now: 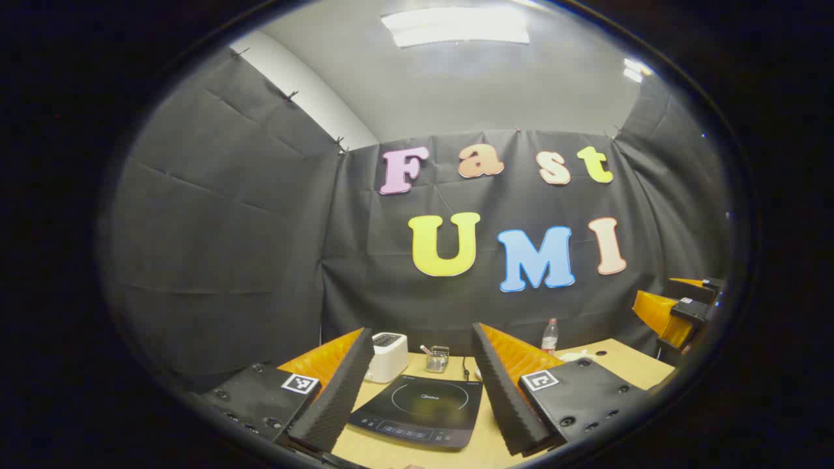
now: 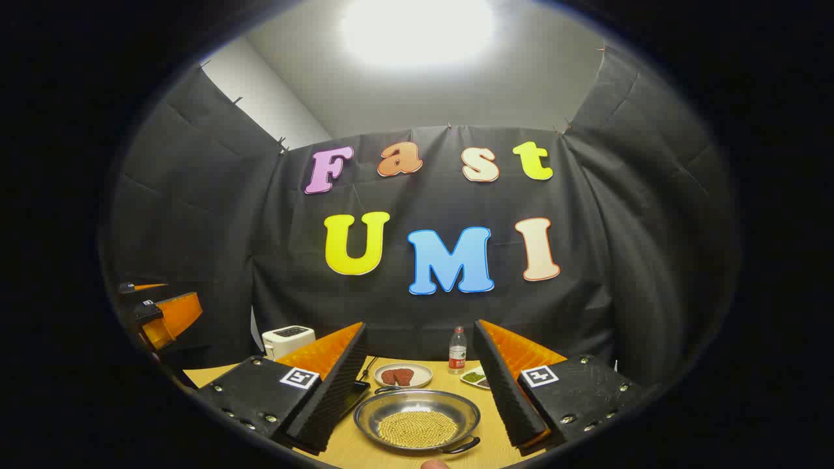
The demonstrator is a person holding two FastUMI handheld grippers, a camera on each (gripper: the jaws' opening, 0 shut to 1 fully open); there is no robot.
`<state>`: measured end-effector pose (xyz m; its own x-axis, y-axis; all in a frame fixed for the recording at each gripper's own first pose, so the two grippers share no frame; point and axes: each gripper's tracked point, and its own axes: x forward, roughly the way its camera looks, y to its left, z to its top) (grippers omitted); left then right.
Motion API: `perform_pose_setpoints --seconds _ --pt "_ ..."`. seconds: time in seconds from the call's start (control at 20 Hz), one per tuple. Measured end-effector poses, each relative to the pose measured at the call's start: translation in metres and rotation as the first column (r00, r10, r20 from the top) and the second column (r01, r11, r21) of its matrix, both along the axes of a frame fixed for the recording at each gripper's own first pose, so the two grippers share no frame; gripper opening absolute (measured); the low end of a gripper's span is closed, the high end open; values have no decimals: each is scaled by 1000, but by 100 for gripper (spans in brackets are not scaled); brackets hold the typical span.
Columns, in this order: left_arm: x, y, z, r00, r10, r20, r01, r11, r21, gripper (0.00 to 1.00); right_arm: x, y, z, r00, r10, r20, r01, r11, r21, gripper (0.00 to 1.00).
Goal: First push the handle of the pot to place it horizontally, then grasp the pot with both hands and set it on the induction cooktop.
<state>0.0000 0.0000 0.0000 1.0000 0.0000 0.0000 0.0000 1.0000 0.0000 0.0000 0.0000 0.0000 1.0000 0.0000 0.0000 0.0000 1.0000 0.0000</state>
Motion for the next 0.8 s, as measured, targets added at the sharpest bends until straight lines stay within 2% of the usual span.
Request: perform_pose_setpoints --seconds 0.4,0.45,0.5,0.8 --pt "13 -6 2 999 -43 22 43 999 -2 100 -5 -18 5 997 -79 15 80 997 -14 97" --pt "14 -7 2 998 -52 24 52 999 2 97 -6 -20 5 996 -87 17 88 996 -17 97" --pt "14 -7 2 998 -60 25 60 998 7 100 -7 -22 5 995 -98 20 99 995 -22 97" --pt "20 -10 1 995 -99 33 99 995 9 100 -11 -31 3 989 -144 13 144 989 -31 97"
